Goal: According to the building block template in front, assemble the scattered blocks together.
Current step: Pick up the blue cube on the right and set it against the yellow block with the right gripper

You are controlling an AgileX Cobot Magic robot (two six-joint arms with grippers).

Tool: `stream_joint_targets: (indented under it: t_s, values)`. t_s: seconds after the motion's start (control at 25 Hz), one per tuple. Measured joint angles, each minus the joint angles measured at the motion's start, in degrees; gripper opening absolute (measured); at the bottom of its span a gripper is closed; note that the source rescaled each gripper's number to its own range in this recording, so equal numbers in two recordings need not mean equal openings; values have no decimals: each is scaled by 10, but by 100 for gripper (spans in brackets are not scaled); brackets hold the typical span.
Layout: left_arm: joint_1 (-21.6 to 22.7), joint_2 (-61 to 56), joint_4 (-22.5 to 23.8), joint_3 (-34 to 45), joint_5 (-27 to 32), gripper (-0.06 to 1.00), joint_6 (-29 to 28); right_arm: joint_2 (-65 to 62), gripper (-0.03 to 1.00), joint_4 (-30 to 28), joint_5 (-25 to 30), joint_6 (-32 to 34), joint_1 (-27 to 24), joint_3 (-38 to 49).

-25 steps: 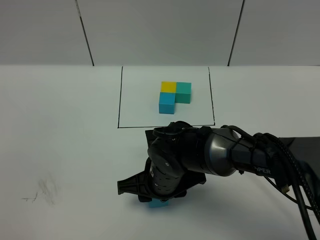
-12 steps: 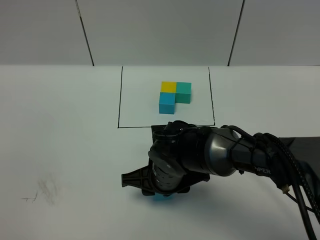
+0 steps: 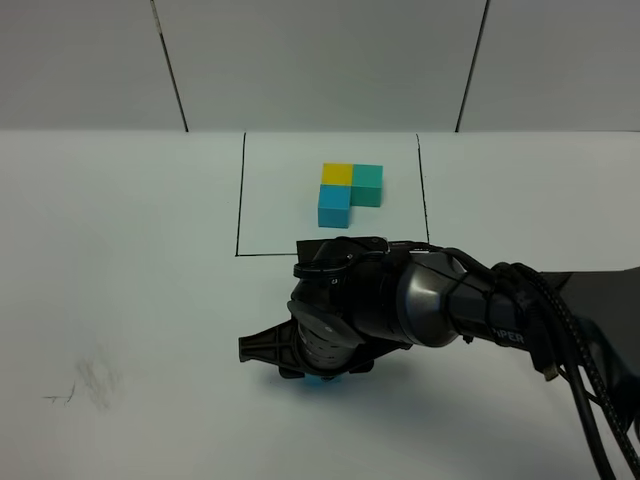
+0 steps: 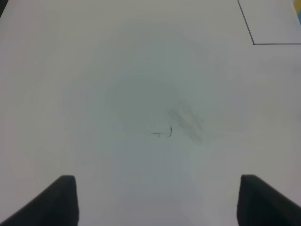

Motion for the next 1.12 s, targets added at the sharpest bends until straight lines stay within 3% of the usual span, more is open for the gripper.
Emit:
stream_joint_targets:
  t_s: [0.56,0.84,1.12]
  values:
    - [0,0,0,0,0,52,0,24,2,-1,2,0,0,-6]
    - [0,0,0,0,0,52,0,41,2,-18,30,13,0,-39]
    - [0,0,0,0,0,52,0,41,2,-41,51,56,0,-39]
